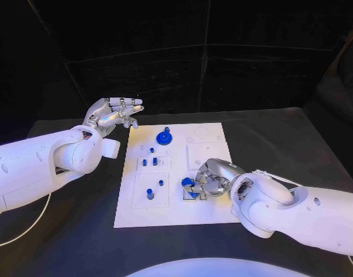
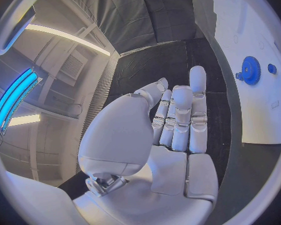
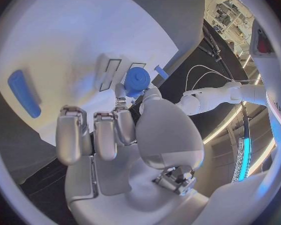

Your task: Assemble the parts on the task board

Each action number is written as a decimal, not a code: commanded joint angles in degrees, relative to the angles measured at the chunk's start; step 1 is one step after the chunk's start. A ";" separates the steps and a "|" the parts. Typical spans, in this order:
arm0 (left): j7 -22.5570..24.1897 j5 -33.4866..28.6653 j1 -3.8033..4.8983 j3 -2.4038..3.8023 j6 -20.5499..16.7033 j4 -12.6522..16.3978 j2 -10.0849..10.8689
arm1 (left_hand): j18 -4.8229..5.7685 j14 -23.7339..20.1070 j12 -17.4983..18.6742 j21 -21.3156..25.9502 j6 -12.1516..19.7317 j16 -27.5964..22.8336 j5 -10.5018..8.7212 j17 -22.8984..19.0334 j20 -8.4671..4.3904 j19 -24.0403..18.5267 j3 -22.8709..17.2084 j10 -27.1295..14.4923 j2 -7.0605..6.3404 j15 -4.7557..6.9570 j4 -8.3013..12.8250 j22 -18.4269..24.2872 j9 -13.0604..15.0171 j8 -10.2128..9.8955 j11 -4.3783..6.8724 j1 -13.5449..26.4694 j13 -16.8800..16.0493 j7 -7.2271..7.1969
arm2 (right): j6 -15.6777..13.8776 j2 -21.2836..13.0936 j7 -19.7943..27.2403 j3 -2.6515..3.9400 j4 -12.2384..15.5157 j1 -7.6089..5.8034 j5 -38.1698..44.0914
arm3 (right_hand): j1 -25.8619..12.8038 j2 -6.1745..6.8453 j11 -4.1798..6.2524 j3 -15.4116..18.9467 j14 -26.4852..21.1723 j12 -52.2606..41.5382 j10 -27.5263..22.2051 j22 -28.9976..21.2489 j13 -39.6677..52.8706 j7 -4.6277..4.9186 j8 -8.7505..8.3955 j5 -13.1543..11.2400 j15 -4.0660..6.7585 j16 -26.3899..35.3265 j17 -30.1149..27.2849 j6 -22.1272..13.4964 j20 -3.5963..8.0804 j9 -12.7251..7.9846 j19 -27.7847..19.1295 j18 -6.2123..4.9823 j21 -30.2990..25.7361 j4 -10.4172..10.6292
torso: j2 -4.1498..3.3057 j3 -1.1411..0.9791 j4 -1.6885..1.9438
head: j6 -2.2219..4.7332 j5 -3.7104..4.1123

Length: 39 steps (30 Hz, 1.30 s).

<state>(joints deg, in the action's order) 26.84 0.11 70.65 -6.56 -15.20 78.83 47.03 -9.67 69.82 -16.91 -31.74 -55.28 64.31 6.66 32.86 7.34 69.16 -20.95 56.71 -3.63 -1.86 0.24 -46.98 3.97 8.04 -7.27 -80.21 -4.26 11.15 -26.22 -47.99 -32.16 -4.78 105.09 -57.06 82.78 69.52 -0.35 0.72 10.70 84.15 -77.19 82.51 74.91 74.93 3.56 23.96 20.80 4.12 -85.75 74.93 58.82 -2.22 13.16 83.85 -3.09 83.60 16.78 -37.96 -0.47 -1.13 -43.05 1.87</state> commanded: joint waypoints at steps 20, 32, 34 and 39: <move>0.21 -0.11 0.09 0.05 0.65 0.05 -0.07 | -0.72 -0.03 -0.31 0.27 0.35 0.28 0.00 -0.05 0.16 -0.29 0.05 -0.29 -0.08 -0.20 -0.43 0.07 -0.08 0.37 0.00 0.64 0.07 0.23 | -0.04 0.68 -2.06 0.04 -0.61 -0.09 3.44 | -6.13 0.42 0.00 4.32 3.90 2.93 -0.82 2.43 0.03 -0.03 0.33 -17.37 0.36 0.66 4.50 0.35 0.35 1.97 1.03 0.26 -0.73 0.04 | 0.10 -0.04 -0.07 | -0.35 -0.27; 0.15 -0.11 0.09 0.05 0.61 -0.10 -0.07 | -0.73 -0.03 -0.37 0.29 0.42 0.32 -0.01 -0.05 0.18 -0.29 0.12 -0.37 -0.18 -0.21 -0.44 0.10 -0.08 0.37 0.00 0.72 0.06 0.22 | 0.00 -0.14 -1.84 0.04 0.78 -0.09 4.30 | -10.26 0.32 0.27 3.87 4.00 2.83 -0.50 2.78 0.44 -0.35 0.96 -17.66 0.59 0.54 4.92 0.83 0.54 2.96 1.21 0.34 -0.57 0.13 | 0.06 -0.08 -0.15 | -0.30 -0.45; 0.14 -0.11 0.09 0.05 0.62 -0.10 -0.08 | -0.73 -0.03 -0.37 0.29 0.42 0.32 -0.01 -0.05 0.18 -0.29 0.12 -0.37 -0.18 -0.21 -0.44 0.10 -0.08 0.37 0.00 0.72 0.06 0.22 | 0.20 -0.31 -1.79 0.04 0.90 -0.09 4.32 | -10.42 0.29 0.28 3.86 4.00 2.85 -0.50 2.78 0.43 -0.35 0.97 -17.67 0.59 0.55 4.90 0.83 0.55 2.99 1.21 0.34 -0.58 0.11 | 0.07 -0.06 -0.17 | -0.33 -0.38; 0.12 -0.11 0.09 0.05 0.62 -0.17 -0.10 | -0.73 -0.03 -0.37 0.29 0.42 0.32 -0.01 -0.05 0.18 -0.29 0.12 -0.37 -0.18 -0.21 -0.44 0.10 -0.08 0.37 0.00 0.72 0.06 0.22 | 1.33 -0.83 -1.70 0.04 1.41 -0.09 4.35 | -11.30 -0.14 0.36 3.69 4.10 2.45 -0.21 3.30 0.87 -0.45 1.15 -17.64 0.64 0.32 5.39 1.03 0.59 3.25 1.43 0.45 -0.29 0.07 | 0.16 -0.07 -0.10 | -0.29 -0.41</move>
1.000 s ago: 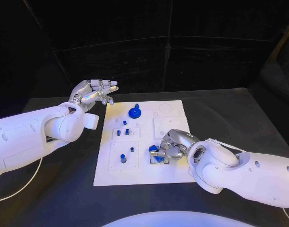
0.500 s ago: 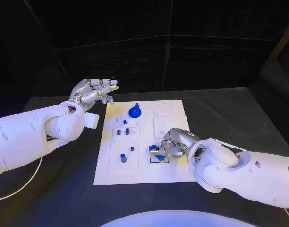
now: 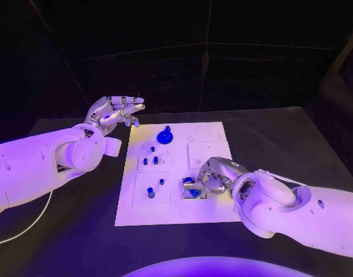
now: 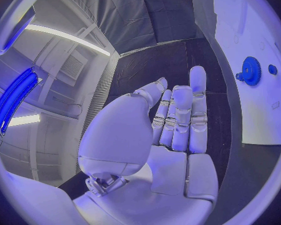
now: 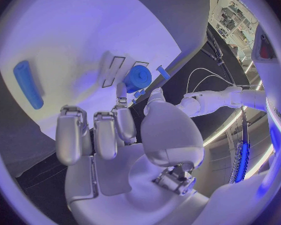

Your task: Assemble the parts on the task board

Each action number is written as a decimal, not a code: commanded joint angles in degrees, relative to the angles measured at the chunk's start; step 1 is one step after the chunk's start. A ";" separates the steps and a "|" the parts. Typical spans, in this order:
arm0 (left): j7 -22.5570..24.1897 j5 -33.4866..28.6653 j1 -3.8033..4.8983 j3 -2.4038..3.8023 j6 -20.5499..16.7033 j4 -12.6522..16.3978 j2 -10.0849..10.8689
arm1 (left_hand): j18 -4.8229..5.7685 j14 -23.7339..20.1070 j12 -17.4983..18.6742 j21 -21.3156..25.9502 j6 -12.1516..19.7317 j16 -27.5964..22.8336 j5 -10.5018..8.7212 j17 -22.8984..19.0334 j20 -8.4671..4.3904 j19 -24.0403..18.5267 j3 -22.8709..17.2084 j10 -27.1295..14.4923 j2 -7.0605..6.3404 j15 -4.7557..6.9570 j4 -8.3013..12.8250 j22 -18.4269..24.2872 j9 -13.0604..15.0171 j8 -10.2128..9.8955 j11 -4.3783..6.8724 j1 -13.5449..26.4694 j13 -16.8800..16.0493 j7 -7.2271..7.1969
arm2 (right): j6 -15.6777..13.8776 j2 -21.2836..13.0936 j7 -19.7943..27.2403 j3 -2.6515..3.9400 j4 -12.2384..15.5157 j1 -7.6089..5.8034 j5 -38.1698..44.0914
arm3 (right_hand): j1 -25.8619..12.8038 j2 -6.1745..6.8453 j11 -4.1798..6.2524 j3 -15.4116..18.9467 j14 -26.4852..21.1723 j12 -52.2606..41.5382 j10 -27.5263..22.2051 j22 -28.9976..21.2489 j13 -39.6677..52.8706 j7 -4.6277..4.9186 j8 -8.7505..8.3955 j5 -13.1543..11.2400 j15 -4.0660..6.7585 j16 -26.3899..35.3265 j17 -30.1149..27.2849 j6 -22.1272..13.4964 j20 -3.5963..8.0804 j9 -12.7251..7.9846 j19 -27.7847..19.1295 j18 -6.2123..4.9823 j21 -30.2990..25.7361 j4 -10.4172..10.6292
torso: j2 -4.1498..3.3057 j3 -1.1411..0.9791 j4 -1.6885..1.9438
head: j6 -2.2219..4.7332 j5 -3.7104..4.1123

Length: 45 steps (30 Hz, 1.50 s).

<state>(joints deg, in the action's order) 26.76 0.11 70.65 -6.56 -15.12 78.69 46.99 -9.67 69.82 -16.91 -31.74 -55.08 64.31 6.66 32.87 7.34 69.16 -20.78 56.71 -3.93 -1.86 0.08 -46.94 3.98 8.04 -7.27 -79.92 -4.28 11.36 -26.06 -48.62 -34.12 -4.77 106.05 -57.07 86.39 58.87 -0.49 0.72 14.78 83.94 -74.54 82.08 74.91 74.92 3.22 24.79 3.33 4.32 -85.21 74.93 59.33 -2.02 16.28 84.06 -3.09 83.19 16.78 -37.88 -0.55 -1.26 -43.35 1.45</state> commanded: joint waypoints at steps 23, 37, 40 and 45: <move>0.14 -0.11 0.08 0.04 0.50 -0.14 -0.06 | -0.74 -0.08 -0.44 0.31 0.28 0.33 0.02 -0.16 0.19 -0.29 -0.07 -0.48 0.09 -0.20 -0.23 0.09 -0.09 0.38 0.01 0.38 0.08 0.00 | 4.81 -0.37 0.93 0.02 1.59 -0.07 -0.91 | 2.10 -2.75 0.74 -0.92 4.49 -0.80 1.01 4.13 1.89 -0.50 0.49 4.52 0.75 -0.66 6.34 1.17 0.68 1.17 1.60 0.63 0.59 -0.34 | 0.01 0.03 0.06 | 0.09 0.08; 0.10 -0.11 0.08 0.04 0.48 -0.01 0.10 | -0.74 -0.08 -0.44 0.31 0.28 0.33 0.02 -0.16 0.19 -0.29 -0.07 -0.48 0.09 -0.20 -0.23 0.09 -0.09 0.38 0.01 0.38 0.08 0.00 | 6.44 0.01 0.35 0.02 0.16 -0.08 -0.51 | 13.30 -4.44 0.87 -2.78 4.45 -0.47 1.09 4.06 2.17 -0.62 0.07 10.67 0.86 -0.54 6.24 1.01 0.82 1.96 1.53 0.60 0.47 -4.53 | 0.00 0.05 0.10 | -0.04 -0.01; 0.08 -0.11 0.08 0.04 0.47 0.02 0.16 | -0.74 -0.08 -0.44 0.31 0.28 0.33 0.02 -0.16 0.19 -0.29 -0.07 -0.48 0.09 -0.20 -0.23 0.09 -0.09 0.38 0.01 0.38 0.08 0.00 | 6.78 0.05 0.32 0.02 -0.01 -0.08 -0.48 | 15.20 -4.15 0.90 -2.95 4.45 -0.42 1.08 4.02 2.22 -0.64 -0.01 9.82 0.88 -0.53 6.24 1.02 0.83 2.06 1.50 0.59 0.43 -5.75 | 0.00 0.05 0.07 | -0.08 -0.06; 0.04 -0.11 0.09 0.04 0.51 0.05 0.23 | -0.76 -0.08 -0.51 0.33 0.31 0.36 0.05 -0.16 0.19 -0.29 -0.12 -0.55 0.11 -0.19 -0.17 0.11 -0.09 0.41 0.02 0.29 0.08 -0.01 | 6.83 -0.01 0.36 0.02 -0.03 -0.08 -0.56 | 15.44 -4.24 0.84 -2.82 4.45 -0.43 1.11 4.07 2.29 -0.56 -0.10 8.81 0.85 -0.52 6.25 1.05 0.82 2.11 1.51 0.61 0.45 -5.85 | 0.01 0.02 0.03 | -0.13 -0.12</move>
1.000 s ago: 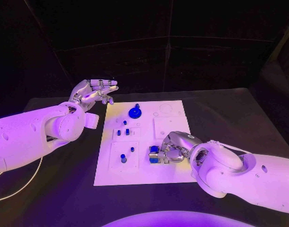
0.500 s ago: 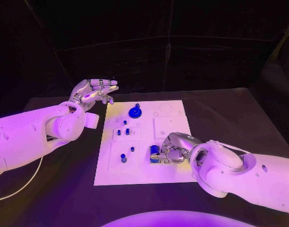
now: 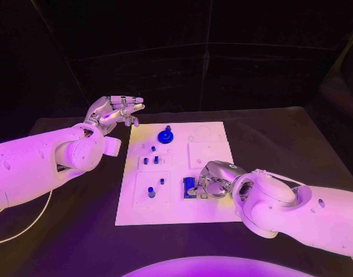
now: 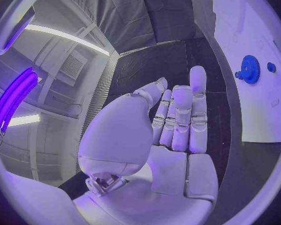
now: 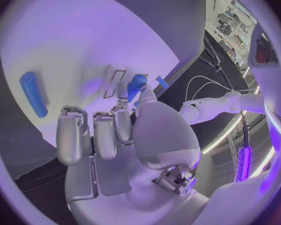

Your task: Assemble the parts on the task board

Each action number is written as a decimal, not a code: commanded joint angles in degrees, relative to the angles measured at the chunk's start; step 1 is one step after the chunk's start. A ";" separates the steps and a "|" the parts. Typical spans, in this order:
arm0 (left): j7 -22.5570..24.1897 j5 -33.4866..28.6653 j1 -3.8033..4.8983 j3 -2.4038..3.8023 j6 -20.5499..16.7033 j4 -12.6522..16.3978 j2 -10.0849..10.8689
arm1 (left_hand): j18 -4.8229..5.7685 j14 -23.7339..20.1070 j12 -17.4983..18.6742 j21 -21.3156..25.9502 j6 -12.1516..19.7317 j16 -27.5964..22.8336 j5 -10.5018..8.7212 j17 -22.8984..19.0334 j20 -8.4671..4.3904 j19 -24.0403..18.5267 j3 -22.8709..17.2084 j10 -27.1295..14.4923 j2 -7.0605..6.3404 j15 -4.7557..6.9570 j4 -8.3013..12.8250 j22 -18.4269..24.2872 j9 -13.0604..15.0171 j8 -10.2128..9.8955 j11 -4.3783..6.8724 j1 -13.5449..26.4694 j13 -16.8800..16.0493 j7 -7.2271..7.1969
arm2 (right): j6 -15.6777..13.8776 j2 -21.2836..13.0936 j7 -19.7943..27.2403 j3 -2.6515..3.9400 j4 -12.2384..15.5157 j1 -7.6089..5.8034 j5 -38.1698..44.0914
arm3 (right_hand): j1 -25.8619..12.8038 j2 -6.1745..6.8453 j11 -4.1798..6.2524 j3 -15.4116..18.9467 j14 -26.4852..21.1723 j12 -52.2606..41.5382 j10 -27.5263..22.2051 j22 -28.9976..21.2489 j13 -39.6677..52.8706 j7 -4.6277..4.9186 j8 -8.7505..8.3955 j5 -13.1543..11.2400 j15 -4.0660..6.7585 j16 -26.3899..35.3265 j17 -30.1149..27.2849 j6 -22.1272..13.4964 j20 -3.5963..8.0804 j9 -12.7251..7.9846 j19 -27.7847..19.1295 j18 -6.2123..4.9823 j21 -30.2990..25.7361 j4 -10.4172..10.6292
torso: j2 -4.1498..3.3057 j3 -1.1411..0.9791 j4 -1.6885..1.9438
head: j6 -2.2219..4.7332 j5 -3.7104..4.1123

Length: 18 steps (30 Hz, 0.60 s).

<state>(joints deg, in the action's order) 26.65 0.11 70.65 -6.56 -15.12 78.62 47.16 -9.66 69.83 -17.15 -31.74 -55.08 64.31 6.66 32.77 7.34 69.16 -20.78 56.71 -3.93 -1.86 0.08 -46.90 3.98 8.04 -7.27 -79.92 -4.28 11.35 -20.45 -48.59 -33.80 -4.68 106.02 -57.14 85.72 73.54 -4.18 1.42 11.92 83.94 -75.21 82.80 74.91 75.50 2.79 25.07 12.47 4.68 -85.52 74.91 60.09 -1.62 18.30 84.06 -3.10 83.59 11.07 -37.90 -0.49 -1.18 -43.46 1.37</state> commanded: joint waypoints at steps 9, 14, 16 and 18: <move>0.10 -0.11 0.09 0.05 0.60 0.16 0.12 | -0.76 -0.08 -0.27 0.33 0.31 0.36 0.05 -0.05 0.19 -0.29 -0.11 -0.55 0.11 -0.19 -0.18 0.07 -0.09 0.41 0.02 0.30 0.08 -0.01 | -2.89 -1.64 1.45 -0.07 1.19 -0.02 -2.23 | -1.20 0.70 -0.39 2.14 4.35 0.96 0.05 3.38 1.29 0.53 -1.43 -0.95 0.11 0.07 5.78 -0.91 0.17 -0.11 1.20 0.47 -0.40 1.18 | 0.03 -0.06 0.01 | 0.05 0.00; 0.02 -0.11 0.09 0.04 0.49 0.17 0.49 | -0.76 -0.08 -0.27 0.33 0.31 0.36 0.05 -0.05 0.19 -0.29 -0.11 -0.55 0.11 -0.19 -0.18 0.07 -0.09 0.41 0.02 0.30 0.08 -0.01 | -7.71 -5.67 5.40 -0.07 3.54 -0.05 -7.30 | -0.96 0.80 -1.35 2.88 4.28 2.31 -0.79 2.82 0.37 1.68 -3.66 -0.37 -0.63 0.23 5.59 -3.73 -0.42 -0.84 0.91 0.36 -0.80 1.60 | 0.12 0.02 -0.23 | 0.13 -0.12; 0.04 -0.11 0.09 0.04 0.47 0.12 0.55 | -0.76 -0.08 -0.27 0.33 0.31 0.36 0.05 -0.05 0.19 -0.29 -0.11 -0.55 0.11 -0.19 -0.18 0.07 -0.09 0.41 0.02 0.30 0.08 -0.01 | -9.14 -7.92 7.60 -0.06 4.79 -0.09 -8.87 | -0.83 0.76 -1.52 3.00 4.27 2.55 -0.95 2.71 0.21 1.87 -4.03 -0.32 -0.79 0.26 5.57 -4.06 -0.58 -0.95 0.84 0.33 -0.88 1.66 | 0.19 0.01 -0.31 | 0.10 -0.02; 0.05 -0.11 0.09 0.04 0.48 0.09 0.58 | -0.76 -0.08 -0.27 0.33 0.31 0.36 0.05 -0.05 0.19 -0.29 -0.11 -0.55 0.11 -0.19 -0.18 0.07 -0.09 0.41 0.02 0.30 0.08 -0.01 | -9.66 -10.39 9.50 -0.05 6.06 -0.18 -10.23 | 0.08 0.41 -1.74 2.85 4.28 2.58 -1.01 2.72 0.24 2.09 -4.55 0.38 -1.00 0.24 5.64 -4.26 -0.82 -1.08 0.83 0.32 -0.89 1.37 | 0.30 0.02 -0.39 | 0.14 0.08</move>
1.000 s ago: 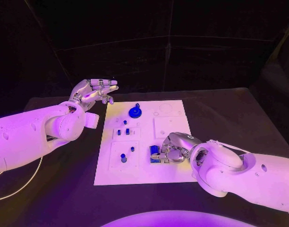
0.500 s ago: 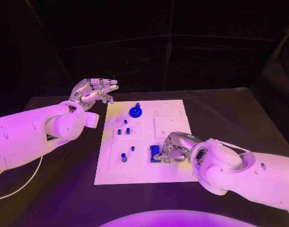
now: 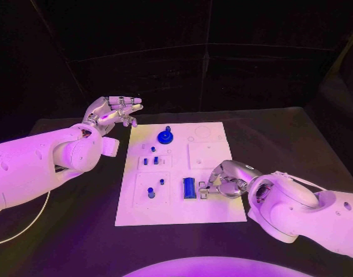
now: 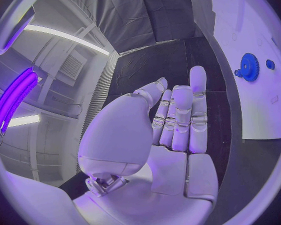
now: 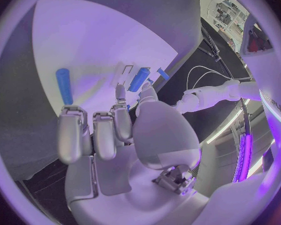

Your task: Assemble the parts on the task board

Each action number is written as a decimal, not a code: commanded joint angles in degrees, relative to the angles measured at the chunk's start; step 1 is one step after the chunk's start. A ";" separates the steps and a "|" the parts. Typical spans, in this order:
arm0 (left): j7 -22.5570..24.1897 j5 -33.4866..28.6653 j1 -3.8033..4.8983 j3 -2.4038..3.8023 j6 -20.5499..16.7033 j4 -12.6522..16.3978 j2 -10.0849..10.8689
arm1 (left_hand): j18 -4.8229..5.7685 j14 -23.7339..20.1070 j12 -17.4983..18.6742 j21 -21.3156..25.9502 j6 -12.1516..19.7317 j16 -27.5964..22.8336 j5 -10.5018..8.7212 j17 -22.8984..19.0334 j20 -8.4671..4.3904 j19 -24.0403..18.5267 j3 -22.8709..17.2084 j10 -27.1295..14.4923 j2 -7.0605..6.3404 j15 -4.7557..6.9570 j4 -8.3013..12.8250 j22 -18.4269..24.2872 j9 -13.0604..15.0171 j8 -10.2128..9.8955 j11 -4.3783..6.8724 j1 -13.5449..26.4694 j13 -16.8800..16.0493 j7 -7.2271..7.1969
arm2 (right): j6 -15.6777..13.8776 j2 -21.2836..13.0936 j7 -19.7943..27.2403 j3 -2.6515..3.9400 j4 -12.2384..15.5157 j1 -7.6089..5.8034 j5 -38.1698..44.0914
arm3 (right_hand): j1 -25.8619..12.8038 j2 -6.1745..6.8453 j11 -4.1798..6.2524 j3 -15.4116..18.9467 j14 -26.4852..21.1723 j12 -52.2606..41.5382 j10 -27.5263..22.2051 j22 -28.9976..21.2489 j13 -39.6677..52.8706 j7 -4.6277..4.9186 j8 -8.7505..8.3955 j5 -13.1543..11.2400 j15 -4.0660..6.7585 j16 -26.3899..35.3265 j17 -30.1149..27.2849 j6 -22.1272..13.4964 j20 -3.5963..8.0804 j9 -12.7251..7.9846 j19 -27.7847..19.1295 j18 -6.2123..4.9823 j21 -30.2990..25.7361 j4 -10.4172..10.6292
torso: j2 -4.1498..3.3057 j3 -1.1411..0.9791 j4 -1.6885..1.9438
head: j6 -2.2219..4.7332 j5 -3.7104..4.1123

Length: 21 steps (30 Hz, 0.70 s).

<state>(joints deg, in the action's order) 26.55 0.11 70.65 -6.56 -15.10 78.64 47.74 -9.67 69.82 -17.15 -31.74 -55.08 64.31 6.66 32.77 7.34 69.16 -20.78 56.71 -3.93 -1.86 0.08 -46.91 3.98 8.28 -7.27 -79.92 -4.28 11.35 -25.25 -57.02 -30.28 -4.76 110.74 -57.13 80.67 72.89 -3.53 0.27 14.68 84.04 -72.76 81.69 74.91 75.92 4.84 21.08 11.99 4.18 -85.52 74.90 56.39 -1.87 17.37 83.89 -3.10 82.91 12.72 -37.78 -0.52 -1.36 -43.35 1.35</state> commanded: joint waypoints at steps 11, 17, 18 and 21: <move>0.29 -0.12 0.08 0.02 0.47 -0.22 -0.27 | -0.77 -0.12 -0.32 0.34 0.35 0.35 0.05 -0.17 0.19 -0.29 -0.12 -0.61 0.08 -0.19 -0.14 0.10 -0.09 0.19 0.02 0.26 0.08 -0.01 | -1.51 -10.06 5.76 0.00 2.24 -0.56 -3.85 | 4.53 -0.45 -0.79 -0.23 4.18 0.57 -0.01 2.65 -0.32 0.36 -2.58 3.49 -0.70 0.28 5.68 0.08 -0.86 -0.80 0.97 0.28 -0.29 -2.24 | 0.60 0.07 -0.73 | 0.24 1.24; 0.31 -0.12 0.06 -0.01 0.56 -0.25 -0.32 | -0.77 -0.12 -0.32 0.34 0.35 0.35 0.05 -0.17 0.19 -0.29 -0.12 -0.61 0.08 -0.19 -0.14 0.10 -0.09 0.19 0.02 0.26 0.08 -0.01 | 1.29 -9.71 2.04 -0.02 0.35 -0.49 1.11 | 3.81 -0.02 -0.99 0.65 3.83 2.28 -0.86 1.16 -1.59 0.54 -3.20 3.33 -0.89 1.16 4.11 0.15 -1.04 -0.94 0.33 -0.05 -1.24 -1.73 | 0.72 -0.17 -1.14 | 0.10 1.29; 0.32 -0.12 0.05 -0.02 0.57 -0.26 -0.30 | -0.77 -0.12 -0.32 0.34 0.35 0.35 0.05 -0.17 0.19 -0.29 -0.12 -0.61 0.08 -0.19 -0.14 0.10 -0.09 0.19 0.02 0.26 0.08 -0.01 | 1.99 -9.52 1.35 -0.03 0.05 -0.48 1.77 | 3.40 0.15 -1.04 1.03 3.57 3.31 -1.39 0.22 -2.36 0.58 -3.32 3.06 -0.94 1.77 3.07 0.15 -1.10 -0.93 -0.09 -0.26 -1.85 -1.41 | 0.75 -0.20 -1.23 | 0.16 1.26; 0.39 -0.12 0.01 -0.03 0.62 -0.23 -0.28 | -0.77 -0.12 -0.32 0.34 0.35 0.35 0.05 -0.17 0.19 -0.29 -0.12 -0.61 0.08 -0.19 -0.14 0.10 -0.09 0.19 0.02 0.26 0.08 -0.01 | 3.33 -8.96 -0.05 -0.04 -0.64 -0.46 2.81 | 3.11 0.36 -1.07 1.46 3.37 4.26 -1.86 -0.63 -3.06 0.59 -3.40 2.78 -0.97 2.28 2.30 0.17 -1.16 -0.87 -0.46 -0.45 -2.44 -1.10 | 0.80 -0.08 -1.11 | 0.16 1.40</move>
<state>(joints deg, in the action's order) 26.52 0.11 70.62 -6.62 -15.09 78.37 47.47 -9.66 69.83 -17.14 -31.74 -55.08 64.31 6.66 32.65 7.34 69.16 -20.78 56.50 -3.93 -1.86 0.08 -46.87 3.98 8.28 -7.06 -79.92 -4.29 11.35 -25.04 -66.12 -27.43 -4.80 110.23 -57.53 79.93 76.98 -3.85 -0.82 15.90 84.03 -67.99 80.11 74.39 78.19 5.02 17.86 14.96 3.56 -83.47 74.95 56.59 -2.87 16.52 83.64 -3.10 80.70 11.57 -37.05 -0.61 -2.44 -43.18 2.65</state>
